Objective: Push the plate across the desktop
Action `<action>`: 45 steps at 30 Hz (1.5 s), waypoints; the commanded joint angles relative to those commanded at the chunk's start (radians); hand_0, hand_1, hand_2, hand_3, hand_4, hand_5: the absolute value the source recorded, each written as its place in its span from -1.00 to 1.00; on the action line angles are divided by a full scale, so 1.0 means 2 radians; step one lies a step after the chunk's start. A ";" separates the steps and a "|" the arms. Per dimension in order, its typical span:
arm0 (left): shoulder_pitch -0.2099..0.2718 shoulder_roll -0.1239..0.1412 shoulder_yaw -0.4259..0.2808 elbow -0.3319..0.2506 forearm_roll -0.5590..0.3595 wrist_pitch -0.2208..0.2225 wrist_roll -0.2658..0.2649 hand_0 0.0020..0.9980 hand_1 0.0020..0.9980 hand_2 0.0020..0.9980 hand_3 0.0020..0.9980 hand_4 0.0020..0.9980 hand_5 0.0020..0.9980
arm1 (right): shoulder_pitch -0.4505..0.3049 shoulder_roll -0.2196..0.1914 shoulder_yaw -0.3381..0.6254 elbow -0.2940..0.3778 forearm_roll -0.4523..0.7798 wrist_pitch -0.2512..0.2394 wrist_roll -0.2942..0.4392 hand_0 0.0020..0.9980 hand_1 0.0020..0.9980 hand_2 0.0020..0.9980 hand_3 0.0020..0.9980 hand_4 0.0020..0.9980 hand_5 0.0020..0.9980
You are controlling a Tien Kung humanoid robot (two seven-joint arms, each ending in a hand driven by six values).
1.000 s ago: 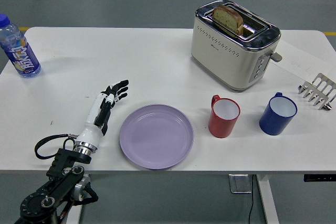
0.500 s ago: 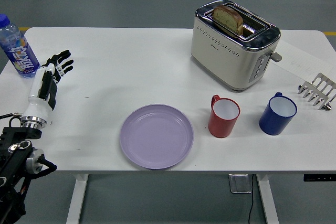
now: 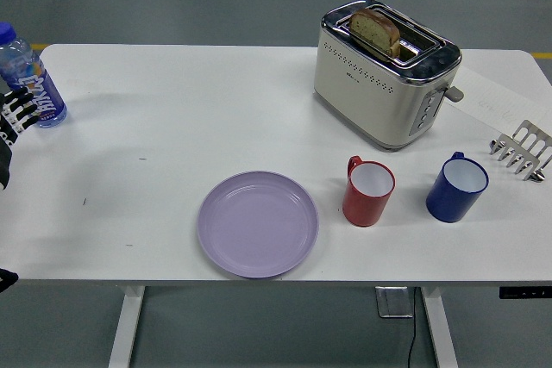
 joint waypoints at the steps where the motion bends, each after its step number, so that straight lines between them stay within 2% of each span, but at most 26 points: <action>1: 0.001 0.001 -0.004 0.001 -0.001 -0.003 0.001 0.56 0.61 0.62 0.47 0.00 1.00 | 0.000 0.000 0.000 0.000 0.000 0.000 0.000 0.31 0.29 0.45 0.36 -0.42 -0.43; 7: 0.002 0.009 -0.031 0.009 -0.012 -0.025 0.012 0.56 0.61 0.61 0.46 0.03 1.00 | -0.001 0.000 0.001 0.000 0.000 0.000 0.000 0.31 0.29 0.45 0.37 -0.42 -0.43; 14: 0.005 0.009 -0.039 0.011 -0.028 -0.042 0.026 0.57 0.62 0.61 0.46 0.04 1.00 | -0.002 0.000 0.003 0.000 -0.003 0.000 0.000 0.31 0.29 0.45 0.37 -0.42 -0.43; 20: 0.007 0.003 -0.037 0.009 -0.090 -0.071 0.037 0.57 0.62 0.61 0.46 0.05 1.00 | -0.001 0.000 0.005 0.000 -0.004 0.000 0.000 0.31 0.29 0.45 0.37 -0.42 -0.43; 26: 0.006 0.004 -0.041 0.009 -0.107 -0.092 0.067 0.57 0.63 0.61 0.48 0.06 1.00 | -0.001 0.000 0.008 0.000 -0.006 0.001 0.000 0.31 0.29 0.45 0.37 -0.42 -0.43; 45: 0.005 0.002 -0.044 0.012 -0.110 -0.095 0.080 0.57 0.63 0.62 0.48 0.08 1.00 | 0.002 -0.002 0.013 0.000 -0.011 0.001 0.002 0.31 0.29 0.45 0.37 -0.42 -0.43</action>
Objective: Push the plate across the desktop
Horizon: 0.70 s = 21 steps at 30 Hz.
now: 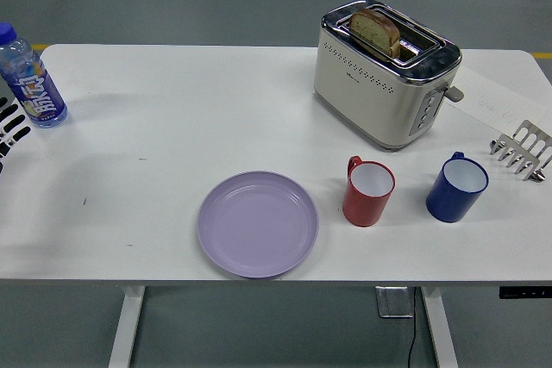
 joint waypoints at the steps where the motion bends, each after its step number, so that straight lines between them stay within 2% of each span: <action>1: 0.000 0.000 0.000 0.000 0.000 0.000 0.000 0.57 0.63 0.62 0.48 0.08 1.00 | 0.000 0.000 0.000 0.000 0.000 0.000 0.000 0.31 0.29 0.45 0.37 -0.42 -0.43; 21: -0.001 -0.001 -0.002 0.002 0.002 0.000 0.002 0.58 0.64 0.62 0.50 0.08 1.00 | 0.002 -0.001 -0.005 0.000 0.005 0.000 0.001 0.31 0.29 0.45 0.37 -0.42 -0.43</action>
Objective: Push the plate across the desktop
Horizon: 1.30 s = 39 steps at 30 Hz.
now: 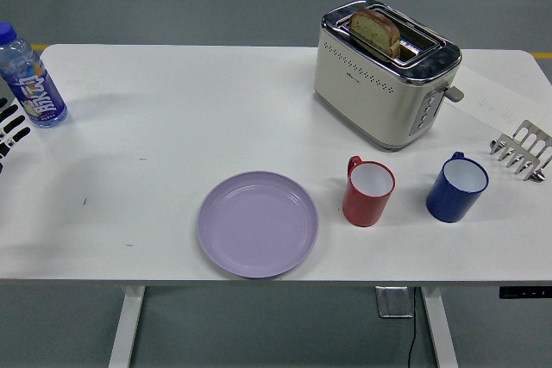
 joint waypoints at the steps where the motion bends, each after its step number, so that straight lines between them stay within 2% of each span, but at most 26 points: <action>1: 0.000 0.000 0.000 0.000 0.000 0.000 0.000 0.58 0.64 0.62 0.50 0.08 1.00 | 0.000 0.000 0.000 0.000 0.000 0.000 0.000 0.31 0.29 0.45 0.37 -0.42 -0.43; 39: 0.002 -0.001 0.007 0.006 0.003 0.001 0.000 0.59 0.64 0.62 0.50 0.08 1.00 | -0.003 0.001 -0.005 0.000 -0.001 -0.001 -0.003 0.31 0.29 0.45 0.36 -0.42 -0.43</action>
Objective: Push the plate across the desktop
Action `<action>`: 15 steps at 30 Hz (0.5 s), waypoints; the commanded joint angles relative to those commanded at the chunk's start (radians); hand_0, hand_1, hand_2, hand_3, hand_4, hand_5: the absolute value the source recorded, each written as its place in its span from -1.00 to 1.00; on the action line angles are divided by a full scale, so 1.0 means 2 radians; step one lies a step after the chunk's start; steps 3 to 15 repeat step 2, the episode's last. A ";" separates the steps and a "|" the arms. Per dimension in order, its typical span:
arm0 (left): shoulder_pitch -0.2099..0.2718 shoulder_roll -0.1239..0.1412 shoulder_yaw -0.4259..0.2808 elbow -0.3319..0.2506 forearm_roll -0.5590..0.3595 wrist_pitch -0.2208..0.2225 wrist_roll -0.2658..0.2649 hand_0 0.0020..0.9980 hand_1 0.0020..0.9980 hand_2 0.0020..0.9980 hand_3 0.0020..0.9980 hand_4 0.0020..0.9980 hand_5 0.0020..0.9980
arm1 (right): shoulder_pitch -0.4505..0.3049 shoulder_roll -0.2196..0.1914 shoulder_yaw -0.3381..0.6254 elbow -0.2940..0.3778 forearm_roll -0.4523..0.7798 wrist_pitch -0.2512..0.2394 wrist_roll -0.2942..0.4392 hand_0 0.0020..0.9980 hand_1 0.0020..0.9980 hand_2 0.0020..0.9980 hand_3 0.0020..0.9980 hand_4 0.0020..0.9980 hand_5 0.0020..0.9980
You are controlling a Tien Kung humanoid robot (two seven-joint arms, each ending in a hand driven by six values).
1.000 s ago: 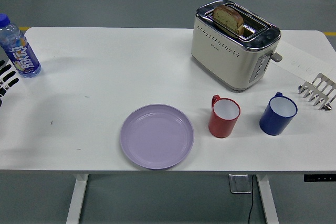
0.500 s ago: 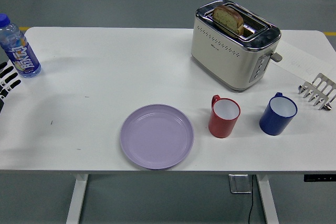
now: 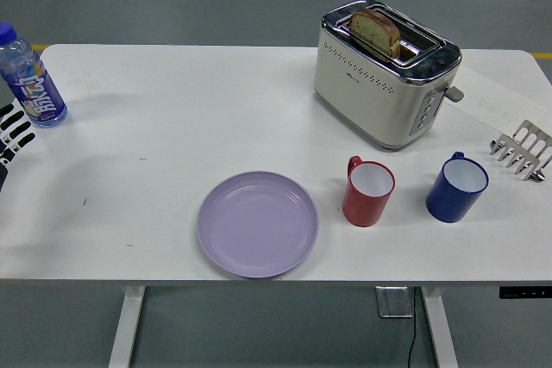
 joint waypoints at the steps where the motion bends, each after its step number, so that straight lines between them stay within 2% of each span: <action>1: 0.000 0.000 0.000 0.000 0.000 0.000 0.000 0.59 0.64 0.62 0.50 0.08 1.00 | 0.000 0.000 0.000 0.000 0.000 0.000 0.000 0.31 0.29 0.45 0.36 -0.42 -0.43; 15: 0.001 0.000 0.000 0.000 0.000 0.000 0.000 0.59 0.64 0.62 0.50 0.08 1.00 | 0.000 0.000 0.001 0.000 -0.001 0.000 0.000 0.31 0.29 0.45 0.36 -0.42 -0.43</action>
